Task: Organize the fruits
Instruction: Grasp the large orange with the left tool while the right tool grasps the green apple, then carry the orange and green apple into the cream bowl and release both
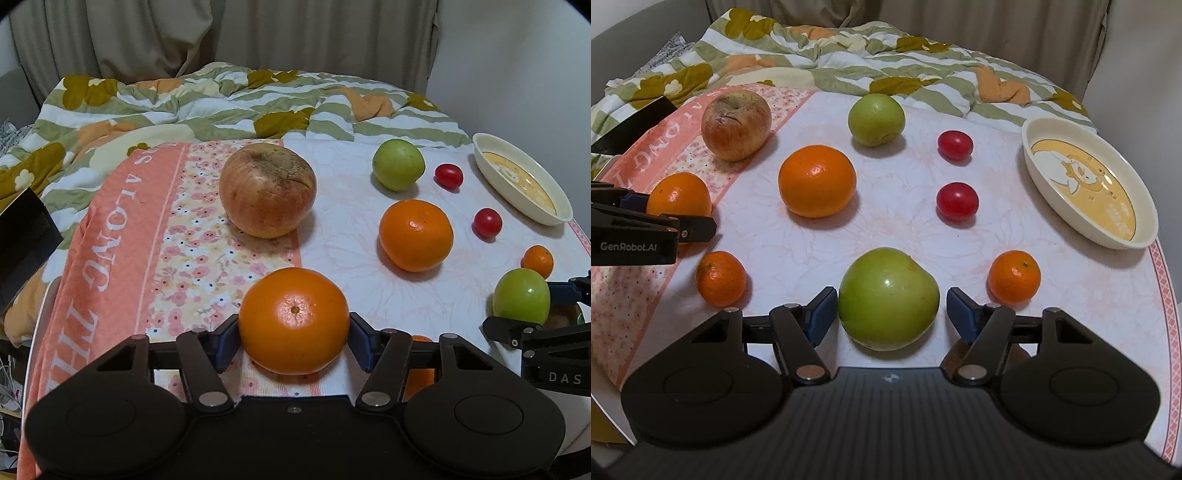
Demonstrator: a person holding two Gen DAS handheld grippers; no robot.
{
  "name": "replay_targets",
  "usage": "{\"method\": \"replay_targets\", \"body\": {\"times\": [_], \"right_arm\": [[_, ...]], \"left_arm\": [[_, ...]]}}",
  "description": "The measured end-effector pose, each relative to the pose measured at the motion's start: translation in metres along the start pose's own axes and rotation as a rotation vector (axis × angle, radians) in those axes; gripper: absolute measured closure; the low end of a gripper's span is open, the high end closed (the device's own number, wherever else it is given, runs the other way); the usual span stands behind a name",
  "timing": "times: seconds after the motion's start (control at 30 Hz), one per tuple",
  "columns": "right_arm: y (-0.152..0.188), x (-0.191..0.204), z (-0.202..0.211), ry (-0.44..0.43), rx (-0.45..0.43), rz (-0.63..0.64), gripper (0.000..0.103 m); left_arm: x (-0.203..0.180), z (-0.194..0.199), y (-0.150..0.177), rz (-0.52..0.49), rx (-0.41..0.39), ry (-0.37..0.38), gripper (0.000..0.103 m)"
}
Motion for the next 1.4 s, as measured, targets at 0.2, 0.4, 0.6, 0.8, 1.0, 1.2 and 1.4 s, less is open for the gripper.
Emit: {"method": "replay_targets", "body": {"times": [0.2, 0.4, 0.6, 0.8, 1.0, 1.2, 1.4], "right_arm": [[0.003, 0.002, -0.001, -0.007, -0.007, 0.016, 0.032], [0.004, 0.003, 0.005, -0.031, -0.021, -0.004, 0.032], [-0.001, 0.006, 0.029, -0.051, -0.079, -0.025, 0.032], [-0.010, 0.000, 0.066, -0.062, -0.137, -0.046, 0.032], [-0.017, -0.026, 0.106, -0.041, -0.179, -0.053, 0.032], [-0.018, -0.074, 0.139, -0.035, -0.199, -0.073, 0.032], [-0.022, -0.135, 0.154, -0.024, -0.195, -0.047, 0.032]], "left_arm": [[0.003, 0.005, 0.004, 0.008, 0.001, -0.005, 0.039], [0.011, 0.016, 0.008, 0.040, 0.005, -0.005, 0.039], [0.012, 0.041, 0.005, 0.057, -0.030, -0.006, 0.039], [0.004, 0.073, -0.008, 0.066, -0.077, 0.003, 0.039], [-0.013, 0.100, -0.022, 0.081, -0.112, 0.015, 0.039], [-0.046, 0.128, -0.042, 0.098, -0.152, 0.000, 0.039], [-0.092, 0.136, -0.063, 0.153, -0.168, -0.009, 0.039]]}}
Point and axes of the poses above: each gripper's, at about its wrist camera, not at the fingertips, and z roughly against the way its jaws point, x to its left, y to its underside, the point moved 5 cm from there along -z, roughly the way its jaws point, and after that the axes turned 9 degrees about -y, right-handed, at the moved point
